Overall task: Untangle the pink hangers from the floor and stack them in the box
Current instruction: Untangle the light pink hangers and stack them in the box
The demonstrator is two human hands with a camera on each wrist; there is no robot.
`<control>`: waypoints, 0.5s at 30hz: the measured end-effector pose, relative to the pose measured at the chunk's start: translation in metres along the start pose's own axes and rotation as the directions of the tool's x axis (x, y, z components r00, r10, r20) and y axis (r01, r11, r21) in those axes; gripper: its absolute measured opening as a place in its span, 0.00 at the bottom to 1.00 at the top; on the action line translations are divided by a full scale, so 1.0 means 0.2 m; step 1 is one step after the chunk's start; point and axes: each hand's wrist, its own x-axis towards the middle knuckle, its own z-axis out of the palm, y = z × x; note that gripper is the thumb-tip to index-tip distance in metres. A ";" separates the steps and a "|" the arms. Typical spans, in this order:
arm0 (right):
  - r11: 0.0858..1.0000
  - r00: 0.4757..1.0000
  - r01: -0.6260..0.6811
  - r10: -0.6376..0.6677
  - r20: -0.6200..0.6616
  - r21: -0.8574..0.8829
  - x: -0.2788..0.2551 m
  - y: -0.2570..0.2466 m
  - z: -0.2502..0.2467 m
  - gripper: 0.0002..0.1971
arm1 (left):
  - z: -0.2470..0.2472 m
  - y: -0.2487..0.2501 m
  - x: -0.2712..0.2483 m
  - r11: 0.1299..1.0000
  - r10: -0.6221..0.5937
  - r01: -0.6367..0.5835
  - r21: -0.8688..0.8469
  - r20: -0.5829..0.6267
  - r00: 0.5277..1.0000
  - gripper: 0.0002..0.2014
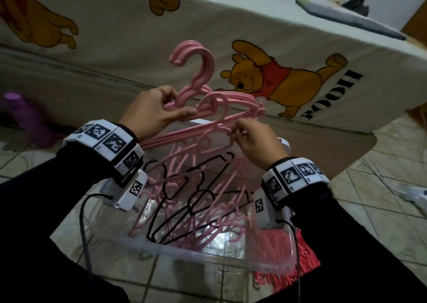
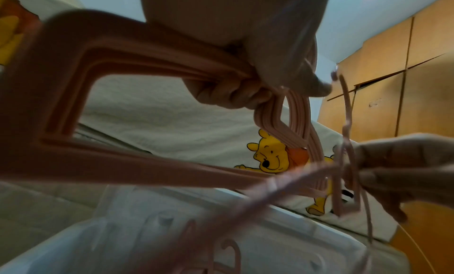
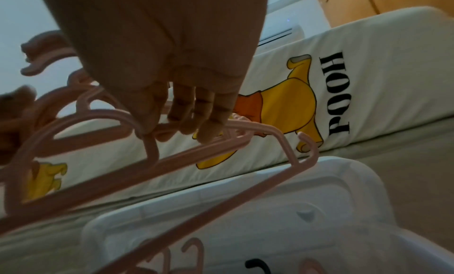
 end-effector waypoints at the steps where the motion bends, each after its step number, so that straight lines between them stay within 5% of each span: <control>1: 0.999 0.999 0.010 -0.008 -0.043 0.041 0.00 0.00 -0.01 0.05 | 0.01 0.00 0.00 1.000 0.003 -0.003 -0.017 0.016 1.000 0.33; 6: 0.986 0.967 0.078 -0.038 -0.253 0.149 0.04 -0.02 -0.04 0.06 | 0.08 0.04 0.01 0.998 0.005 0.001 -0.064 0.084 0.996 0.35; 15: 0.993 0.922 0.103 -0.077 -0.378 0.049 0.03 -0.01 -0.06 0.05 | 0.10 0.03 0.03 0.980 0.059 -0.072 0.183 0.074 0.995 0.12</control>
